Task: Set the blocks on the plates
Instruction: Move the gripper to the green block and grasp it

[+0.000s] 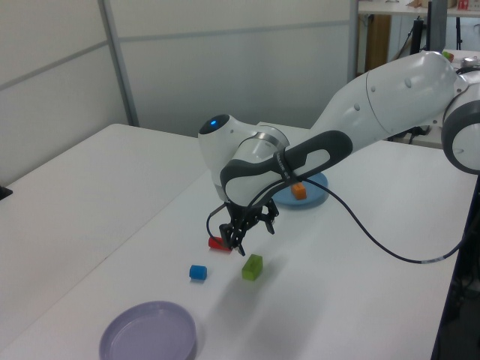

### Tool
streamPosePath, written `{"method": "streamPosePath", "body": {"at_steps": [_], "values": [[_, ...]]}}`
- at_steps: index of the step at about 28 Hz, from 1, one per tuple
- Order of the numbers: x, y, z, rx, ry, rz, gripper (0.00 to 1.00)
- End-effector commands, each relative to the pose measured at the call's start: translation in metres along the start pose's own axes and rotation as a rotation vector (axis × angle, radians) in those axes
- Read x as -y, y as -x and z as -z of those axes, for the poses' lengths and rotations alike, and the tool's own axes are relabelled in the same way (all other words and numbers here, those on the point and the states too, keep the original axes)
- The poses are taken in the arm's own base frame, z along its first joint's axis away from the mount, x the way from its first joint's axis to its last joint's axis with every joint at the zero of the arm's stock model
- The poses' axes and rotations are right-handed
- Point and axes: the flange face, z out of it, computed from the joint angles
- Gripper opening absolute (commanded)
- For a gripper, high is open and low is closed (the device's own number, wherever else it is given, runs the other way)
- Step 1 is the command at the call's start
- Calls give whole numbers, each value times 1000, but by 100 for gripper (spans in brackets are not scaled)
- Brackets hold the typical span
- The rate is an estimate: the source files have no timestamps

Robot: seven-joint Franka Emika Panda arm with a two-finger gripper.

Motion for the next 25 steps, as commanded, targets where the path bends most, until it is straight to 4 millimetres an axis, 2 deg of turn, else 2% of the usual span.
{"method": "streamPosePath", "body": {"at_steps": [1,4,12,25], "values": [[-4,12,7,1,34,284,100],[-2,12,6,-2,32,389,100],[8,17,0,9,27,537,100],[26,27,-25,10,-10,597,100]]}}
